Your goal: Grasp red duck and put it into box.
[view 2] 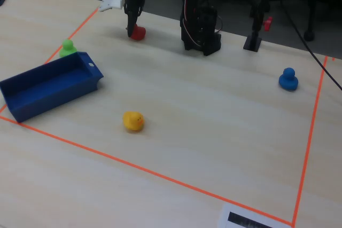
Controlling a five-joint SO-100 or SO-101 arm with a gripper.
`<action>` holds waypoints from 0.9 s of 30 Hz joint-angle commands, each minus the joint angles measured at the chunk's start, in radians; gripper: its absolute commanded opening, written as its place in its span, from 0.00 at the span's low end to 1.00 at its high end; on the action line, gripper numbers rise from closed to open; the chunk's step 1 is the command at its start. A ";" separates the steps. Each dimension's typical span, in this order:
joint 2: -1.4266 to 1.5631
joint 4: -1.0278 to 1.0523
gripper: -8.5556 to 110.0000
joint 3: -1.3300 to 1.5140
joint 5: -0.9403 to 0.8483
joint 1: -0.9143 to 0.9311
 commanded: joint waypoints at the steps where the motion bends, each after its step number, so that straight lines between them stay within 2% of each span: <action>1: 0.041 -0.009 0.39 0.000 -0.005 0.018; 5: 0.040 -0.025 0.38 0.002 -0.005 0.018; 19: 0.037 -0.020 0.07 0.014 -0.038 -0.003; 27: 0.029 -0.057 0.07 0.000 -0.044 0.006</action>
